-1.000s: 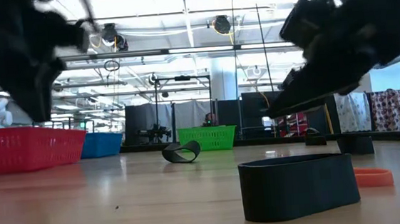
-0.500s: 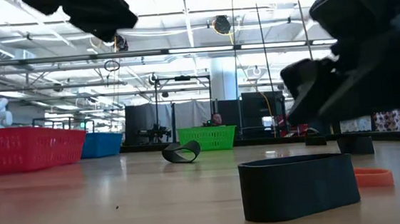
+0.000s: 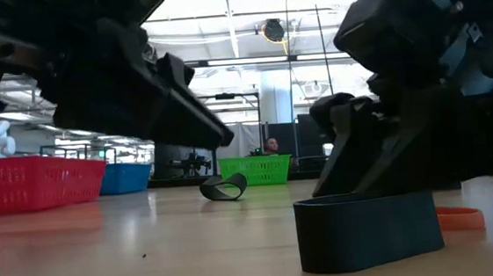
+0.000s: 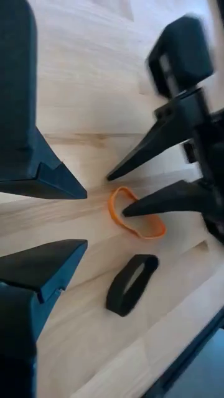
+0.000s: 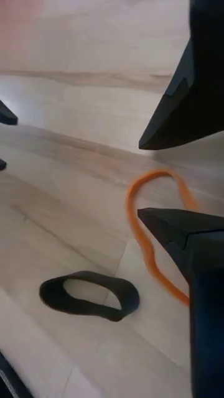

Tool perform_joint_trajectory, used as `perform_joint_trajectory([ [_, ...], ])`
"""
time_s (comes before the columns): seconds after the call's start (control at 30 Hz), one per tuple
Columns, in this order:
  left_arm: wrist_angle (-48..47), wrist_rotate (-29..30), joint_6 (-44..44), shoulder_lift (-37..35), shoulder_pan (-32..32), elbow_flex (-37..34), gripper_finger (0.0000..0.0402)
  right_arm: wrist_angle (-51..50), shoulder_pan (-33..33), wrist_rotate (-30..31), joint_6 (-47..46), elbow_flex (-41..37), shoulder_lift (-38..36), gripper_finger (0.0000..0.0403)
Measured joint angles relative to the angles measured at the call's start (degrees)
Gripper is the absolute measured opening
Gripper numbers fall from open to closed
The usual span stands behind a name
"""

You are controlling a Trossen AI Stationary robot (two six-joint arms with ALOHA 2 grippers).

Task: Sort rubber bands into baskets
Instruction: Put the orange rubber band into the red bin

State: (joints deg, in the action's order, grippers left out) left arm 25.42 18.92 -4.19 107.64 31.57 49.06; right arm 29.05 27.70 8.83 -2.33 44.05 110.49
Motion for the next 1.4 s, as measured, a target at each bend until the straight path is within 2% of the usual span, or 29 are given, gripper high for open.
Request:
perform_joint_trajectory([
  [0.13,-0.15,0.00,-1.46,0.08,0.00,0.00,0.0122,-2.72,-0.03,0.10,-1.62,0.76,-0.18,0.0156],
  [0.23,0.08,0.28,-1.41,0.08,-0.04,0.00,0.0122,-3.93,-0.38,-0.30,-3.30,0.79,-0.23,0.0139],
  [0.3,0.27,0.64,-1.46,0.08,-0.04,0.00,0.0122,-4.84,-0.60,-0.74,-4.22,0.80,-0.25,0.0111],
  [0.47,0.23,0.68,-1.44,0.08,-0.04,0.02,0.0122,-5.13,-1.17,-3.93,-2.84,0.79,-0.46,0.0013],
  [0.67,1.35,1.32,-2.38,0.93,-0.61,0.09,0.0122,-4.67,-2.26,-1.93,-2.53,0.52,-2.37,0.0003],
  [0.77,4.59,1.64,-6.13,3.07,-1.34,0.11,0.0122,-3.96,-2.66,4.40,-2.73,0.60,-4.29,0.0003],
  [0.87,8.09,3.27,-14.95,5.40,-2.72,0.11,0.0122,-3.90,-2.70,9.45,-2.75,0.63,-5.31,0.0001],
  [0.93,8.66,4.37,-21.48,6.25,-4.20,0.11,0.0122,-4.33,-2.82,9.33,-2.14,0.61,-5.65,0.0001],
  [1.03,8.42,4.72,-24.81,6.38,-5.98,0.11,0.0122,-4.08,-2.80,9.26,-1.99,0.61,-5.75,0.0001],
  [1.23,11.26,3.20,-24.99,6.33,-7.19,0.09,0.0122,-4.47,-2.79,9.18,-1.92,0.61,-5.75,0.0001],
  [1.4,9.25,-3.24,-23.88,6.31,-7.23,0.09,0.0122,-6.57,-2.80,9.32,-1.70,0.61,-5.75,0.0000],
])
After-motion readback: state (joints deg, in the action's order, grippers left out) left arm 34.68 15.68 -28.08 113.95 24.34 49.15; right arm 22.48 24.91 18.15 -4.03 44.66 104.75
